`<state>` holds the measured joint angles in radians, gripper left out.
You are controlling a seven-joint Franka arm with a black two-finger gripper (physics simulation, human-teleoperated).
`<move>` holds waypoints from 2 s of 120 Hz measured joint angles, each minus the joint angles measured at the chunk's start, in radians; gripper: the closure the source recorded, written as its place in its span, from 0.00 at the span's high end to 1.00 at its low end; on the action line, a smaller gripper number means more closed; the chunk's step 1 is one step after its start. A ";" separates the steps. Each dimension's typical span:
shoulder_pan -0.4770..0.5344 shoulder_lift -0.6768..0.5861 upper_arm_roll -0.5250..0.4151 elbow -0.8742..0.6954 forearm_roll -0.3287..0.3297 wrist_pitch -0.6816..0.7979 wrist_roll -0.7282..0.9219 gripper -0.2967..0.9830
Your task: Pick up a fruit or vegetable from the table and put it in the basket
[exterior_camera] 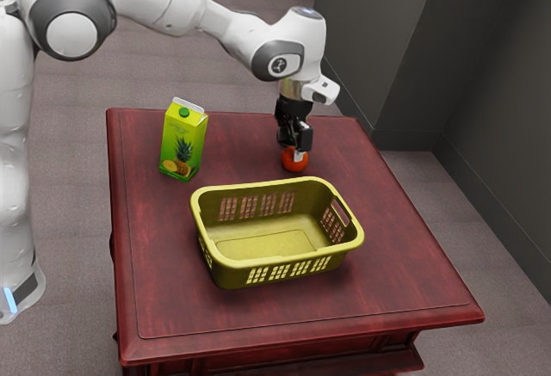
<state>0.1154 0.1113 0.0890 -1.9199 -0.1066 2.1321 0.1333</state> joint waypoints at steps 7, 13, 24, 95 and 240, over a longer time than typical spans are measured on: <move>0.000 0.004 0.000 0.003 -0.001 0.000 0.000 0.77; -0.001 0.006 0.000 0.005 -0.001 0.000 0.000 0.77; -0.001 0.007 0.000 0.006 -0.002 0.000 0.000 0.77; -0.012 0.048 -0.002 0.027 -0.020 0.000 0.000 0.76; -0.209 -0.278 -0.002 0.091 -0.017 -0.223 -0.021 0.49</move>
<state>-0.0932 -0.1665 0.0866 -1.8289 -0.1232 1.9086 0.1128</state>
